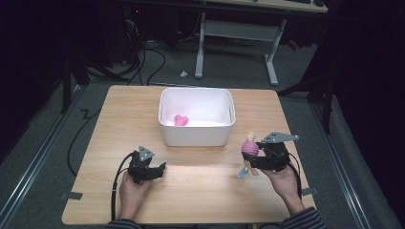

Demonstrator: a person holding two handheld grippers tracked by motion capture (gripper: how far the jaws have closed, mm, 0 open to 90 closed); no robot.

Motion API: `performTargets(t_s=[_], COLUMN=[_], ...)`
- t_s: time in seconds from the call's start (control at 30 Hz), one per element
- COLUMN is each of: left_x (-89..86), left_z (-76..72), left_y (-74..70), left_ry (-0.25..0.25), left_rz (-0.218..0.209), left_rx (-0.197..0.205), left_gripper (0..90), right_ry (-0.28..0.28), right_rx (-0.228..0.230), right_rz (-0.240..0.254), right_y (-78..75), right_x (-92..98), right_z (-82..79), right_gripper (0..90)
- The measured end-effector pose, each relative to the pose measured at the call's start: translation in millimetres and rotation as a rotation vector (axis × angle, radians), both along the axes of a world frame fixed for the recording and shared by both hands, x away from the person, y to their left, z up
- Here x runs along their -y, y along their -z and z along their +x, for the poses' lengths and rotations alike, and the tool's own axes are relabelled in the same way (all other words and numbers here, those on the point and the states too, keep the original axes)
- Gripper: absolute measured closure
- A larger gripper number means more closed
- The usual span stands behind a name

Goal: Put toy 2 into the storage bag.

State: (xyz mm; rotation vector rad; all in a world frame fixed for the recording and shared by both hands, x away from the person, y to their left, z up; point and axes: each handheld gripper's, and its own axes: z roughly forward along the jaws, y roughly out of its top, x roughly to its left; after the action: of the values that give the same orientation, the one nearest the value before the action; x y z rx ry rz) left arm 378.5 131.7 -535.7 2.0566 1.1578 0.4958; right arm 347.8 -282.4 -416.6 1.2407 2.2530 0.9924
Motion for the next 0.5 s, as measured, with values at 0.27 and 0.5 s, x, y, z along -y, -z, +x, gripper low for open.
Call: performTargets(t_s=[0.27, 0.5], left_x=[0.0, -0.1], left_z=[0.0, 0.1], left_y=[0.0, 0.0], left_ry=[0.0, 0.001], left_rz=[0.0, 0.002], left_rx=[0.0, 0.001], left_gripper=[26.2, 26.2], right_ry=[-0.024, -0.053], right_rx=[0.02, 0.033], right_rz=[-0.002, 0.011], right_y=[-15.7, -34.1], right_x=[-2.3, -5.1], right_z=[6.1, 13.3], right_gripper=[33.2, 33.2])
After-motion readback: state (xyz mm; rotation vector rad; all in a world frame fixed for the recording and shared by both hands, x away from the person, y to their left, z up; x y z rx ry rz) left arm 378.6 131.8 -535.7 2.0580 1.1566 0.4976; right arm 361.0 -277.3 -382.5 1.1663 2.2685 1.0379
